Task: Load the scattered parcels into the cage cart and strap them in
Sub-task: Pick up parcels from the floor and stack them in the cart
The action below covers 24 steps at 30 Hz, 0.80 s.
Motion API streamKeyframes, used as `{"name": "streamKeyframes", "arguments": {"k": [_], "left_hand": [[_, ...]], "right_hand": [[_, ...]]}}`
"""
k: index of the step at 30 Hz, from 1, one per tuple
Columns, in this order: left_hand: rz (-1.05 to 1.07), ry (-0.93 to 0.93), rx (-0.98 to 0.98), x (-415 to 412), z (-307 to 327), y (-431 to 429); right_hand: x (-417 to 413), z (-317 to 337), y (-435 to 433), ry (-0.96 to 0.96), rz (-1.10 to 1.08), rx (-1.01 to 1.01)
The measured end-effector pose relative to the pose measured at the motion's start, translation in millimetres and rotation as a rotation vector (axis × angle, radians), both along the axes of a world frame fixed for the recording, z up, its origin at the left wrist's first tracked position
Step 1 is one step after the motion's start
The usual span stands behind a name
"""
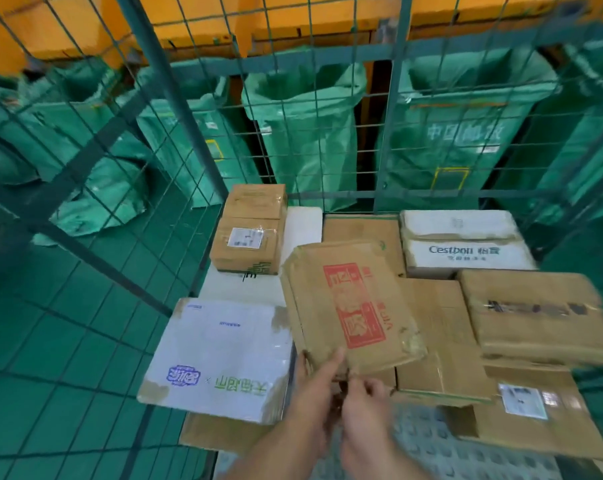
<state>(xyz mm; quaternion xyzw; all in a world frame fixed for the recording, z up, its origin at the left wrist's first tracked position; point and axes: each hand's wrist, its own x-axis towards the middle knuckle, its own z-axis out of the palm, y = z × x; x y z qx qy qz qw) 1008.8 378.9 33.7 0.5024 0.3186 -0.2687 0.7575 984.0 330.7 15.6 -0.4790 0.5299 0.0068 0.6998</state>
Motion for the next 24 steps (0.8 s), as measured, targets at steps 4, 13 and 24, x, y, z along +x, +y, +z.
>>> {"name": "streamKeyframes", "arguments": {"k": [4, 13, 24], "left_hand": [[-0.146, -0.107, 0.236, 34, -17, -6], [-0.195, -0.009, 0.587, 132, -71, 20], [-0.275, -0.1, 0.719, 205, -93, 32]], "right_hand": [[33, -15, -8, 0.045, 0.018, -0.071], [102, -47, 2, -0.008, 0.143, 0.104], [156, -88, -69, -0.087, 0.058, -0.243]]}}
